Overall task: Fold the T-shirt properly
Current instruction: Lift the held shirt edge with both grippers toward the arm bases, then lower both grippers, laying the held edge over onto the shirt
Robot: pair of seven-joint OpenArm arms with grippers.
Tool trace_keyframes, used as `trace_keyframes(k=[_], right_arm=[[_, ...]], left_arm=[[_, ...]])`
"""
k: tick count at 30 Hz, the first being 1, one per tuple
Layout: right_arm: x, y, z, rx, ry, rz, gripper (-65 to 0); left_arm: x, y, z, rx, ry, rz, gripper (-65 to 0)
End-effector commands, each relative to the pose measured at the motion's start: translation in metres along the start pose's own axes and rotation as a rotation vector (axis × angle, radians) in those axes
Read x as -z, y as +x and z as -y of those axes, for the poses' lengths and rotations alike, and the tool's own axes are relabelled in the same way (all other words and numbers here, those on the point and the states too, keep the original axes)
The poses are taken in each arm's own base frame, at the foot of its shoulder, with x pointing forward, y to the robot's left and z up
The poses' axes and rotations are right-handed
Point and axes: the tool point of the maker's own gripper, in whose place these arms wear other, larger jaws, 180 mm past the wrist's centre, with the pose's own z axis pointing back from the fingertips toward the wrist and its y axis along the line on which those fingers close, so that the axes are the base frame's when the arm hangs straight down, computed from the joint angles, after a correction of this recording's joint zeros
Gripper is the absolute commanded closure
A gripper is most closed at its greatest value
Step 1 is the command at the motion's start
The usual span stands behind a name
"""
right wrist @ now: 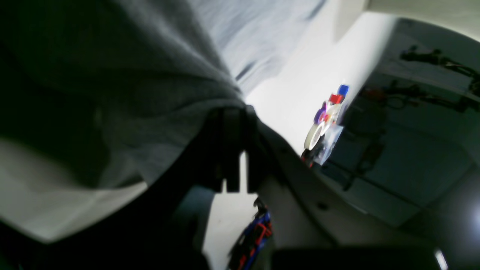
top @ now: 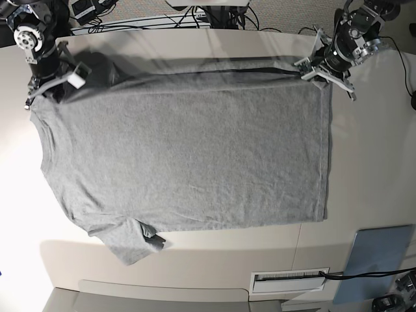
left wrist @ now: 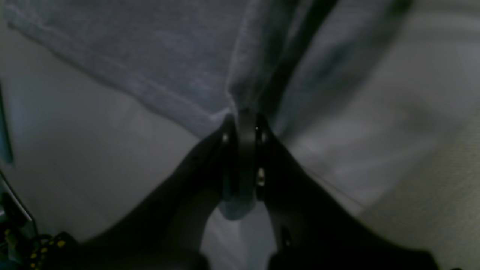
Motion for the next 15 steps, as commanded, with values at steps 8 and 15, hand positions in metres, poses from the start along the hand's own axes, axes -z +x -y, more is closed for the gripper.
trace_keyframes(k=[8, 15], right_arm=[[0.019, 0.012, 0.04, 0.05, -0.076, 0.073, 0.0], [0.04, 0.027, 0.039, 0.056, -0.065, 0.115, 0.0]], left_arm=[[0.015, 0.019, -0.012, -0.061, 0.038, 0.072, 0.0], [0.02, 0.031, -0.034, -0.078, 0.095, 0.096, 0.0]])
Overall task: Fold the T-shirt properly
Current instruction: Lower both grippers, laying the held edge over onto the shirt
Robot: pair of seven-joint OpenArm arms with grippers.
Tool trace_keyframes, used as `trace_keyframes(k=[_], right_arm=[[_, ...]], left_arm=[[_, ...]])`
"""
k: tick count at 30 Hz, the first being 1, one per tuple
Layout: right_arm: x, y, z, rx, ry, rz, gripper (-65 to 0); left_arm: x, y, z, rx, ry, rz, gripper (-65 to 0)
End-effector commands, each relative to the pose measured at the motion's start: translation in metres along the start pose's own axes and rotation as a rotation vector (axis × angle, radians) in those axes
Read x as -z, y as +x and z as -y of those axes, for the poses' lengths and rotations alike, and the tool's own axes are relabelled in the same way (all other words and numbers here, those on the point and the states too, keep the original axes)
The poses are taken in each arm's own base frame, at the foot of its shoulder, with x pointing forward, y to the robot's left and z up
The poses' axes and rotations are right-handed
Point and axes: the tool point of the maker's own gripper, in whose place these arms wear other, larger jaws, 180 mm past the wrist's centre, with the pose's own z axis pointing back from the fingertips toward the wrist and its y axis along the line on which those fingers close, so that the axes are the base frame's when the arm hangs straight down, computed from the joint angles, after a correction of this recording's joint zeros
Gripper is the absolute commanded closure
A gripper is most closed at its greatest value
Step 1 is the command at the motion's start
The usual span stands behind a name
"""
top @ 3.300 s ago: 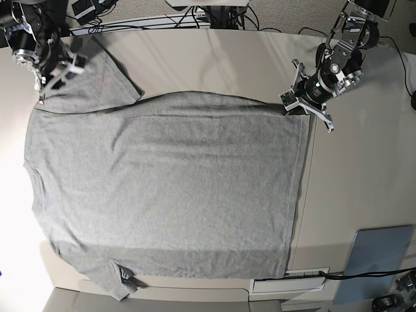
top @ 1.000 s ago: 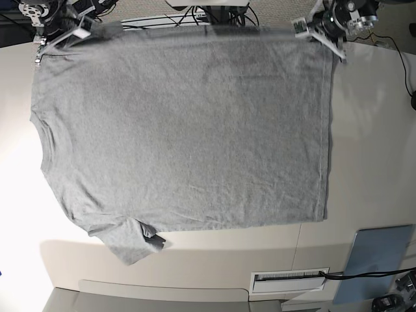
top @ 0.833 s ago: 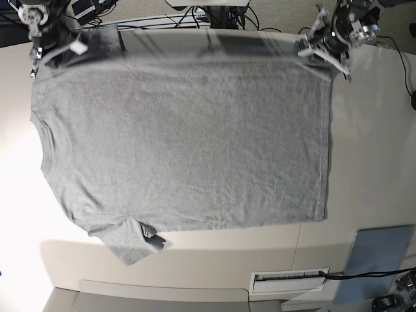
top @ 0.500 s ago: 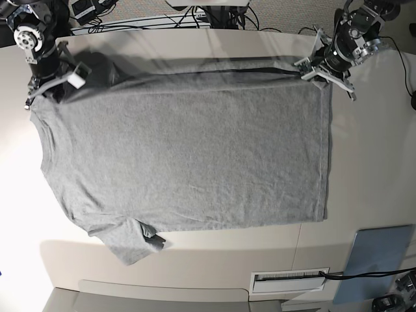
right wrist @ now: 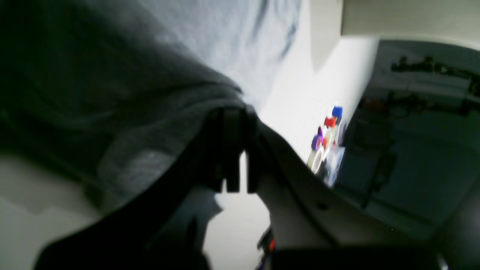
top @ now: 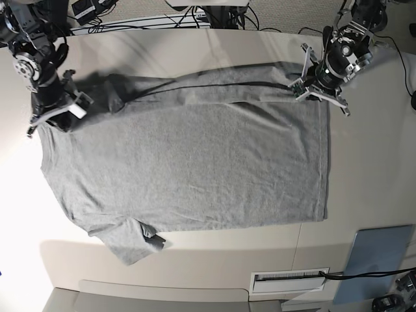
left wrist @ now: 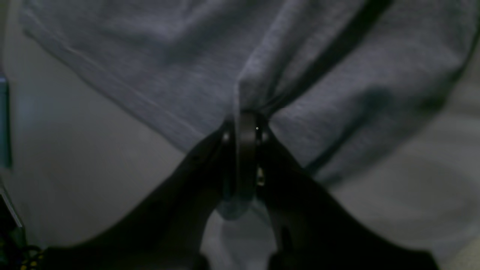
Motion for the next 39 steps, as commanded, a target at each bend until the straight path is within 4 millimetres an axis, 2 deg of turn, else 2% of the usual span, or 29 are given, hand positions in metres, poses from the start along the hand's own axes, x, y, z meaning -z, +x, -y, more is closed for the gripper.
trace_keyframes(k=[1, 6, 11, 13, 21, 24, 28, 31, 39], right_arm=[[0.004, 0.002, 0.012, -0.023, -0.035, 0.008, 0.0], [0.026, 0.005, 0.011, -0.066, -0.04, -0.004, 0.0], [0.039, 0.005, 0.03, -0.072, -0.094, -0.027, 0.0], [0.04, 0.005, 0.036, -0.071, -0.107, -0.029, 0.0], [0.04, 0.005, 0.034, -0.062, -0.099, -0.029, 0.0], [0.04, 0.003, 0.034, -0.061, -0.098, -0.039, 0.0], [0.04, 0.003, 0.034, -0.061, -0.098, -0.04, 0.0], [0.04, 0.001, 0.034, -0.061, -0.098, -0.048, 0.0], [0.04, 0.001, 0.034, -0.061, -0.098, -0.05, 0.0]], left_arm=[[-0.002, 0.005, -0.011, 0.007, 0.038, 0.016, 0.0], [0.0, 0.009, -0.014, 0.005, 0.078, 0.013, 0.0], [0.003, 0.006, -0.013, 0.008, 0.087, -0.005, 0.0], [0.004, 0.0, -0.014, 0.001, 0.099, -0.024, 0.0], [0.006, -0.011, -0.023, 0.014, 0.149, -0.068, 0.0], [0.006, -0.01, -0.024, 0.011, 0.154, -0.066, 0.0], [0.005, -0.004, -0.05, -0.035, 0.254, -0.05, 0.0], [0.005, 0.001, -0.061, -0.036, 0.276, -0.049, 0.0], [0.005, 0.002, -0.061, -0.044, 0.271, -0.042, 0.0]])
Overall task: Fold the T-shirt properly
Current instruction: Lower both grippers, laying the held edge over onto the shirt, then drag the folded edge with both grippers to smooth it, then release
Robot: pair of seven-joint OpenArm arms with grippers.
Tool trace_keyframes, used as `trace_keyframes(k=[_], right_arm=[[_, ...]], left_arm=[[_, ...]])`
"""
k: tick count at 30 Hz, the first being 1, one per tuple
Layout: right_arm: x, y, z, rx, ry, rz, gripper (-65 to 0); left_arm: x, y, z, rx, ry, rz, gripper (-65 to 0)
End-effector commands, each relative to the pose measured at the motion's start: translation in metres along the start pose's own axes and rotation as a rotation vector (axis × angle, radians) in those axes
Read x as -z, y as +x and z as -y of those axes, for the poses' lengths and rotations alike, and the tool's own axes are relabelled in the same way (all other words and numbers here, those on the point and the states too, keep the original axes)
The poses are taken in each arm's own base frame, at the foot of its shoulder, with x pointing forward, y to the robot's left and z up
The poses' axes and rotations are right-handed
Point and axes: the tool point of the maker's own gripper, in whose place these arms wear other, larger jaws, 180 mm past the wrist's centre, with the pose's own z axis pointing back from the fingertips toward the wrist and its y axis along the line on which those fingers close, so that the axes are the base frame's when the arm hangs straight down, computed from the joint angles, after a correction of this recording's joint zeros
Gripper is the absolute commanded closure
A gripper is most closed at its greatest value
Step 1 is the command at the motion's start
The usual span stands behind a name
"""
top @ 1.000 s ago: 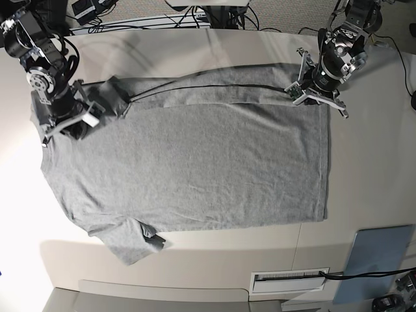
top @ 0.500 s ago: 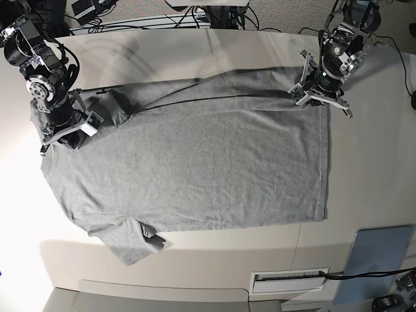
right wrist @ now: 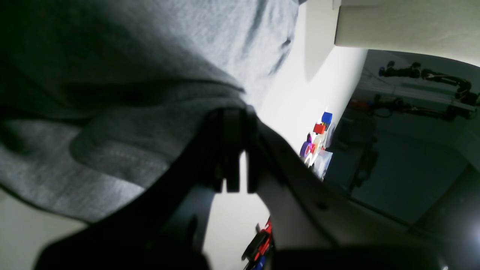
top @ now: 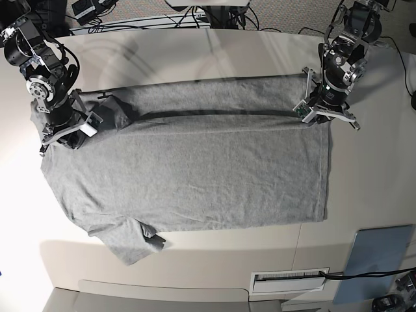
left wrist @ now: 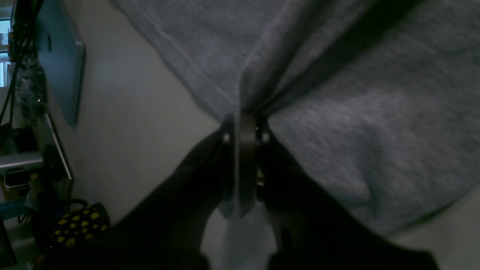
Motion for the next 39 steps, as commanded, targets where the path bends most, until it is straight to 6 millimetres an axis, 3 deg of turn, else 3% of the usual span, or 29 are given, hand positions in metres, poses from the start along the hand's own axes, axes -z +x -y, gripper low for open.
trace_keyframes(k=[1, 7, 10, 13, 16, 19, 24, 27, 32, 34, 39], right_arm=[[-0.001, -0.004, 0.019, -0.013, -0.05, -0.007, 0.0], [-0.001, -0.006, 0.017, 0.0, -0.042, -0.019, 0.0], [-0.001, -0.005, 0.016, 0.009, -0.037, -0.016, -2.6], [-0.001, -0.005, 0.016, 0.009, -0.037, -0.015, -19.9], [-0.001, -0.006, 0.021, 0.028, -0.063, -0.017, -24.1], [-0.002, -0.007, 0.032, 0.098, -0.142, -0.032, -24.0], [-0.004, -0.012, 0.038, 0.18, -0.206, -0.074, -24.0], [-0.007, -0.022, 0.042, 0.236, -0.248, -0.128, -22.8], [-0.012, -0.033, 0.04, 0.332, -0.295, -0.167, -3.8], [-0.009, -0.046, 0.036, 0.396, -0.285, -0.193, 0.0], [0.004, -0.095, 0.019, 0.578, -0.236, -0.301, 0.0]], left_arm=[[-0.002, 0.004, -0.011, 0.001, 0.03, 0.015, 0.0], [-0.002, 0.005, -0.008, -0.026, 0.012, 0.023, 0.0], [-0.002, 0.005, -0.008, -0.026, 0.012, 0.023, -12.6], [-0.002, 0.005, -0.01, -0.034, 0.023, 0.022, -27.9], [-0.003, 0.002, -0.024, -0.09, 0.1, 0.013, -34.2], [-0.004, -0.001, -0.033, -0.117, 0.15, -0.001, -34.2], [-0.003, -0.004, -0.023, -0.183, 0.102, -0.016, -32.9], [-0.003, -0.004, -0.017, -0.282, 0.08, -0.008, -24.5], [-0.002, 0.002, -0.007, -0.426, 0.046, 0.007, -4.1], [-0.002, 0.009, 0.003, -0.498, 0.017, 0.018, 0.0], [0.0, 0.027, 0.021, -0.62, -0.028, 0.042, 0.0]])
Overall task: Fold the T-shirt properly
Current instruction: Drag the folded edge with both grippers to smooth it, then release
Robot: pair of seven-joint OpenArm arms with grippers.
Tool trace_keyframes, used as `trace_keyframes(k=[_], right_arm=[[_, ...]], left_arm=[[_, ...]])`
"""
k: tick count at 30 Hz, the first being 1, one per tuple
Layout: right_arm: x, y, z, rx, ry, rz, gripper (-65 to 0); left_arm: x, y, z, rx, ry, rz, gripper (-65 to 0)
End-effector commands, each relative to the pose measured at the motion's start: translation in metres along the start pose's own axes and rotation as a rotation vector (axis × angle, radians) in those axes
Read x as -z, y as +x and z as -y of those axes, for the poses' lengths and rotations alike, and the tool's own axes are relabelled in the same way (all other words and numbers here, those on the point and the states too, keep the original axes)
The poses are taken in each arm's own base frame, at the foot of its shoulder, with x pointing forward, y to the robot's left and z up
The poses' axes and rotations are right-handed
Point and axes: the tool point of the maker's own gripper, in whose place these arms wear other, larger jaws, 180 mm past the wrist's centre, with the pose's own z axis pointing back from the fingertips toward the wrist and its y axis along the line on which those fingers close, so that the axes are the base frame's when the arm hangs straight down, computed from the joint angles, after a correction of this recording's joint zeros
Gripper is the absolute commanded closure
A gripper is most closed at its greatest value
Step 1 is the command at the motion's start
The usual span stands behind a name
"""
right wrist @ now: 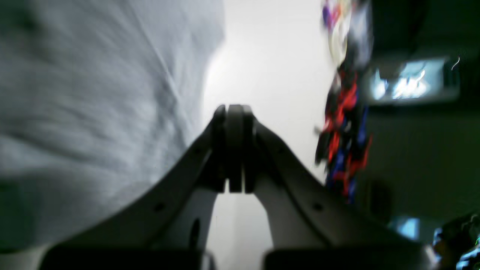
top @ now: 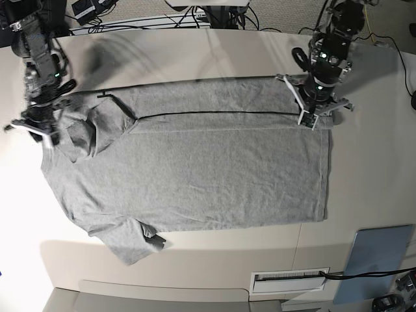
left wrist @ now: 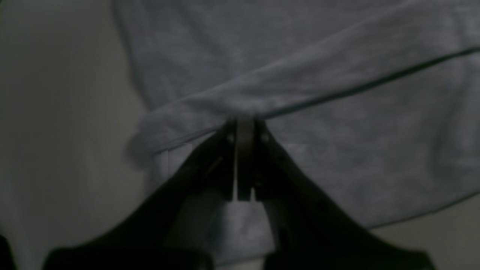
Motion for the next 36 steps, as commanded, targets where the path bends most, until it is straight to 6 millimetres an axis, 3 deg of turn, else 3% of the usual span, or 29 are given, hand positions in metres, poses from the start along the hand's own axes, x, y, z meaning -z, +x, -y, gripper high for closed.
trace_keyframes(k=[1, 7, 10, 15, 21, 28, 36], right_arm=[[0.003, 0.009, 0.014, 0.012, -0.016, 0.038, 0.0], [0.004, 0.002, -0.021, 0.076, 0.173, 0.023, 0.0], [0.007, -0.01, -0.035, 0.107, 0.205, -0.012, 0.0], [0.012, -0.046, -0.057, 0.084, 0.285, -0.11, 0.0], [0.001, -0.078, -0.069, 0.018, 0.306, -0.183, 0.0], [-0.032, -0.099, -0.073, -0.059, 0.279, -0.184, 0.0], [-0.062, -0.12, -0.057, -0.064, 0.268, -0.209, 0.0]], left_arm=[[-0.002, 0.01, -0.001, -0.017, 0.005, 0.034, 0.0], [0.006, -0.001, 0.019, -0.086, -0.022, -0.005, 0.0], [0.015, -0.024, 0.021, -0.111, -0.024, -0.068, 0.0], [0.022, -0.063, 0.024, -0.117, -0.032, -0.175, 0.0], [0.007, -0.101, 0.036, -0.05, -0.103, -0.257, 0.0], [-0.023, -0.144, 0.025, 0.025, -0.108, -0.35, 0.0], [-0.042, -0.142, 0.038, 0.045, -0.207, -0.337, 0.0]])
